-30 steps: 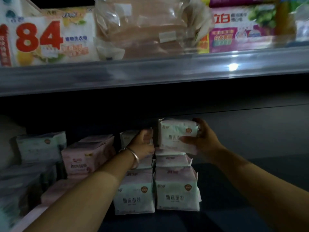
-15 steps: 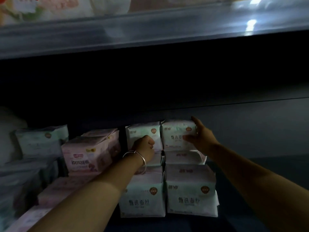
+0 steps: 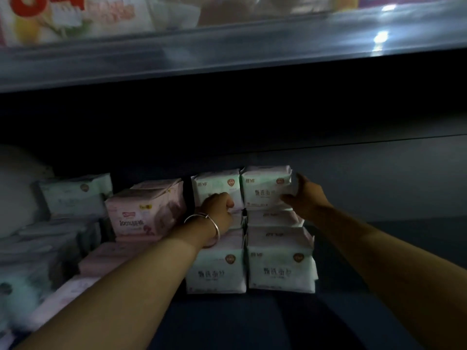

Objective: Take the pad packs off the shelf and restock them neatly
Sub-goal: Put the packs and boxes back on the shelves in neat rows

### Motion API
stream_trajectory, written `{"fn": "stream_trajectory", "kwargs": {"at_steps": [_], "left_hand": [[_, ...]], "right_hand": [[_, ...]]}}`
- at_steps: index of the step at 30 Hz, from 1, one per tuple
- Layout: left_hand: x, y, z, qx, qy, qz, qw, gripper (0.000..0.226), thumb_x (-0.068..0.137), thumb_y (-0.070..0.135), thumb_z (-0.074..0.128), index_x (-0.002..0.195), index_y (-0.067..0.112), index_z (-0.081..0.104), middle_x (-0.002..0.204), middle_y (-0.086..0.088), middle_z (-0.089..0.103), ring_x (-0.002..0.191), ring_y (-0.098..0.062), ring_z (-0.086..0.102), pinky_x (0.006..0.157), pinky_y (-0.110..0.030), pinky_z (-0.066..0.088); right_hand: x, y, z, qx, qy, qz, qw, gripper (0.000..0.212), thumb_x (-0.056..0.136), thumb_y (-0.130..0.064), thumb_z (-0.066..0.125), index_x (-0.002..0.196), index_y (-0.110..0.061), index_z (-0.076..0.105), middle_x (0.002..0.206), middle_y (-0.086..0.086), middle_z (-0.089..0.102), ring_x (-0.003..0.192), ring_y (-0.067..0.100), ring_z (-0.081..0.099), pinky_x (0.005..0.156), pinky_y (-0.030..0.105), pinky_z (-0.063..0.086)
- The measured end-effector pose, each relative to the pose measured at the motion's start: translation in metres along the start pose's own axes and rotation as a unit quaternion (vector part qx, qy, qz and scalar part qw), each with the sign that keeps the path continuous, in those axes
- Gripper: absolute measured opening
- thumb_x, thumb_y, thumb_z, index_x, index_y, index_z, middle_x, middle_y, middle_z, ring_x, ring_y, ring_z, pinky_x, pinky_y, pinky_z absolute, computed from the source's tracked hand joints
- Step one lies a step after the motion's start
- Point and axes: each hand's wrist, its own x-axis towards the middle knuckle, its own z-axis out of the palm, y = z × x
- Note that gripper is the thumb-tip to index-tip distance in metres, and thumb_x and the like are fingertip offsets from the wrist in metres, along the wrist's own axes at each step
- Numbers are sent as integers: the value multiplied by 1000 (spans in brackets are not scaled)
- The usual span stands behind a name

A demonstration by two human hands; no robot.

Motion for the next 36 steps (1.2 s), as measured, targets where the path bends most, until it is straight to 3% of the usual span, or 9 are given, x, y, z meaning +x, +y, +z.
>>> {"fn": "stream_trajectory", "kwargs": {"at_steps": [3, 6, 9, 14, 18, 21, 27, 31, 36], "left_hand": [[-29, 11, -6, 29, 14, 17, 999, 28, 88, 8, 49, 114, 14, 58, 126, -9, 52, 118, -28, 49, 101, -36, 41], [-70, 30, -10, 48, 15, 23, 998, 28, 92, 13, 47, 119, 14, 56, 128, -8, 47, 117, -29, 48, 98, -37, 43], [-119, 46, -9, 63, 55, 54, 995, 28, 89, 14, 52, 116, 12, 58, 125, -10, 49, 117, -30, 47, 100, -37, 40], [-223, 61, -6, 8, 94, 116, 989, 21, 86, 14, 59, 106, 8, 59, 112, -14, 52, 106, -33, 53, 93, -45, 43], [-316, 66, 27, 21, 48, 156, 986, 25, 87, 22, 59, 110, 11, 57, 114, -7, 51, 109, -26, 50, 90, -38, 37], [-374, 60, 73, 22, -40, 173, 984, 30, 83, 28, 61, 108, 11, 58, 110, -8, 53, 105, -28, 52, 88, -39, 41], [-448, 31, 166, 44, -259, 94, 960, 44, 84, 35, 65, 121, 19, 49, 122, -1, 47, 114, -20, 47, 97, -35, 39], [-482, -3, 219, 110, -363, 51, 924, 60, 80, 43, 68, 131, 24, 41, 130, 2, 40, 122, -19, 39, 97, -34, 32], [-498, -32, 267, 156, -433, 26, 887, 76, 78, 43, 70, 140, 22, 30, 142, 0, 32, 132, -21, 31, 107, -37, 28]], "right_hand": [[-38, 3, -11, -112, 14, -78, 991, 44, 94, -12, 52, 138, -13, 44, 129, 13, 57, 106, 29, 60, 90, 33, 48], [-84, 8, -23, -166, 12, -134, 977, 42, 92, -9, 50, 134, -14, 51, 138, 6, 50, 123, 27, 47, 102, 35, 41], [-136, 19, -33, -226, 38, -211, 950, 45, 84, -4, 54, 128, -11, 57, 135, 9, 54, 118, 34, 45, 97, 39, 41], [-238, 41, -51, -191, 75, -275, 939, 42, 65, 2, 59, 105, -1, 69, 118, 20, 63, 96, 45, 56, 80, 48, 49], [-329, 77, -46, -174, 57, -299, 936, 39, 63, 6, 64, 101, 0, 67, 109, 19, 64, 91, 43, 57, 78, 47, 51], [-390, 117, -34, -176, -14, -292, 940, 41, 58, 7, 70, 98, 2, 68, 101, 19, 66, 84, 41, 60, 74, 44, 54], [-466, 206, 4, -214, -215, -205, 930, 33, 69, -4, 73, 101, -4, 65, 99, 13, 63, 90, 34, 59, 76, 34, 49], [-488, 255, 46, -273, -356, -137, 883, 54, 87, -30, 60, 137, -16, 43, 133, 4, 45, 122, 22, 41, 102, 28, 33], [-510, 293, 90, -340, -454, -99, 817, 74, 82, -47, 63, 142, -21, 31, 141, 4, 35, 129, 24, 33, 108, 35, 29]]}}
